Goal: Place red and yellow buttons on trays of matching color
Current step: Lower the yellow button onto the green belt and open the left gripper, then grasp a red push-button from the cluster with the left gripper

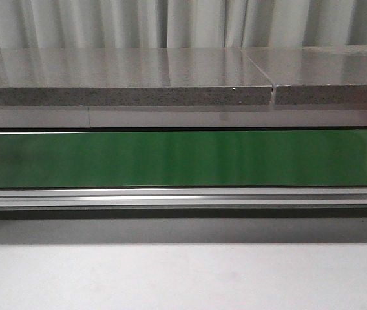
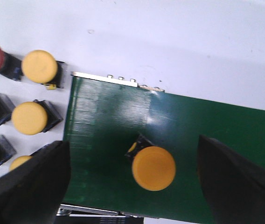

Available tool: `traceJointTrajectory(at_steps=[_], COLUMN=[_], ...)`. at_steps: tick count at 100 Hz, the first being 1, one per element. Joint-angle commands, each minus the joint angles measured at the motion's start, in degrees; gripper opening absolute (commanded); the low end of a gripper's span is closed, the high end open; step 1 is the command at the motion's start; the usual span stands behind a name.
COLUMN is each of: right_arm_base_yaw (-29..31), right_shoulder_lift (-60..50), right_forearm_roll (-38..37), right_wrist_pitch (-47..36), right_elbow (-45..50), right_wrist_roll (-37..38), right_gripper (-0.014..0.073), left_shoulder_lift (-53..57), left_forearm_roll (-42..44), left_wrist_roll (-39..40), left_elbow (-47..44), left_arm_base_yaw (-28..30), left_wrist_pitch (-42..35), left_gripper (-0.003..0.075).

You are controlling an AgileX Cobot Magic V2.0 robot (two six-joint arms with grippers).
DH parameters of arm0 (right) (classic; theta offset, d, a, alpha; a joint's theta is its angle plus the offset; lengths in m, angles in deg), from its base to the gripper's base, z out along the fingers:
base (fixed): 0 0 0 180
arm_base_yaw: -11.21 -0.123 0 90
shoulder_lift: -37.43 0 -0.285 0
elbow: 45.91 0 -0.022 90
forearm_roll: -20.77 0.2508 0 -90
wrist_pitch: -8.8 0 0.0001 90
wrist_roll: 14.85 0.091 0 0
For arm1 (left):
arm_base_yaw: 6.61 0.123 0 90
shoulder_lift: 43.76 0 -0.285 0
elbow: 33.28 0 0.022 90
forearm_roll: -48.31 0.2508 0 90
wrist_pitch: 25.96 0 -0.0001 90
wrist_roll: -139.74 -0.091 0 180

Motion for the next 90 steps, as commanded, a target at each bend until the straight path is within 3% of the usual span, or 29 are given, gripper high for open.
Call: traceJointTrajectory(at_steps=[1,45,90], right_arm_base_yaw=[0.42,0.42,0.42], right_shoulder_lift=[-0.57,-0.57,-0.57], right_forearm_roll=[-0.55,-0.55,-0.55], right_wrist_pitch=[-4.77,-4.77,-4.77], right_elbow=[-0.93,-0.93,-0.93], right_wrist_roll=[-0.4,-0.4,-0.4], right_gripper=[-0.0066,-0.0066,-0.0066], left_shoulder_lift=[3.56,2.14,-5.65], left_forearm_roll=[0.8,-0.25,-0.17], left_wrist_roll=[1.72,0.25,-1.68], left_elbow=[1.87,-3.35,-6.84], left_arm_base_yaw=[2.87,17.64,22.65], left_wrist_pitch=[0.58,2.33,2.33], left_gripper=[0.0546,0.0546,0.0546])
